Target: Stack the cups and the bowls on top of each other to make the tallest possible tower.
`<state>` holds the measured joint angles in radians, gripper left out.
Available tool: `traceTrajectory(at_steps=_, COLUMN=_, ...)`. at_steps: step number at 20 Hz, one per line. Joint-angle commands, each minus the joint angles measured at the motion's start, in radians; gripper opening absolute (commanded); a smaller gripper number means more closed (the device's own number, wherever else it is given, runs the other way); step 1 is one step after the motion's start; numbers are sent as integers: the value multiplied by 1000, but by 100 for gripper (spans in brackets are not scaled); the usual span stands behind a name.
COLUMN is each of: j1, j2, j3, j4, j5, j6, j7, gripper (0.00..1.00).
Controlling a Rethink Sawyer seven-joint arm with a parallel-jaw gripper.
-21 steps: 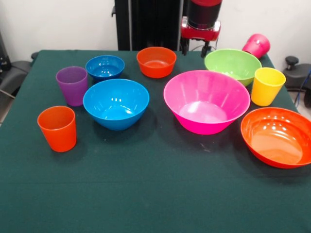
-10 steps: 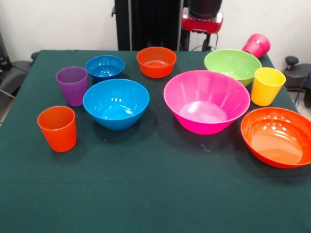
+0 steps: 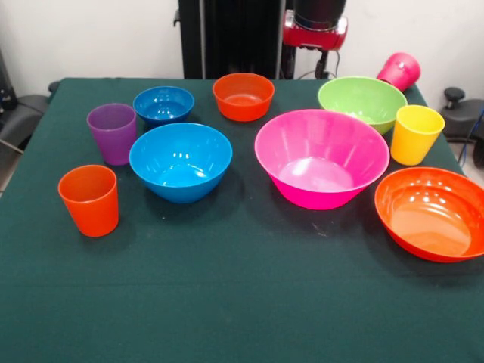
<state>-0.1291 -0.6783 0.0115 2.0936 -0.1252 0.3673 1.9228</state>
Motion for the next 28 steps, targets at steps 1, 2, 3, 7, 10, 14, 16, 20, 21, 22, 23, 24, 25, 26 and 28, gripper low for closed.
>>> traceTrajectory(at_steps=1, j1=21, j2=-10, j3=82, j4=-57, j5=2, j6=120, j7=45, gripper=100)
traceTrajectory(at_steps=2, j1=21, j2=-10, j3=83, j4=-60, j5=2, j6=126, j7=43, gripper=100)
traceTrajectory(at_steps=3, j1=20, j2=-10, j3=85, j4=-64, j5=3, j6=132, j7=42, gripper=100)
traceTrajectory(at_steps=7, j1=23, j2=-21, j3=85, j4=-75, j5=2, j6=164, j7=41, gripper=100)
traceTrajectory(at_steps=10, j1=24, j2=-29, j3=86, j4=-86, j5=0, j6=185, j7=36, gripper=100)
traceTrajectory(at_steps=14, j1=23, j2=-24, j3=89, j4=-98, j5=-4, j6=191, j7=35, gripper=100)
traceTrajectory(at_steps=16, j1=25, j2=-28, j3=89, j4=-103, j5=-6, j6=201, j7=35, gripper=100)
traceTrajectory(at_steps=20, j1=28, j2=-31, j3=88, j4=-109, j5=-9, j6=212, j7=37, gripper=100)
traceTrajectory(at_steps=21, j1=28, j2=-31, j3=88, j4=-110, j5=-9, j6=213, j7=37, gripper=100)
traceTrajectory(at_steps=22, j1=29, j2=-30, j3=88, j4=-113, j5=-9, j6=216, j7=36, gripper=100)
traceTrajectory(at_steps=23, j1=30, j2=-30, j3=87, j4=-117, j5=-9, j6=220, j7=36, gripper=100)
traceTrajectory(at_steps=24, j1=31, j2=-27, j3=86, j4=-122, j5=-9, j6=225, j7=36, gripper=100)
traceTrajectory(at_steps=25, j1=31, j2=-25, j3=87, j4=-126, j5=-9, j6=226, j7=35, gripper=100)
traceTrajectory(at_steps=26, j1=30, j2=-23, j3=87, j4=-129, j5=-10, j6=228, j7=33, gripper=100)
traceTrajectory(at_steps=28, j1=28, j2=-18, j3=90, j4=-140, j5=-7, j6=248, j7=28, gripper=100)
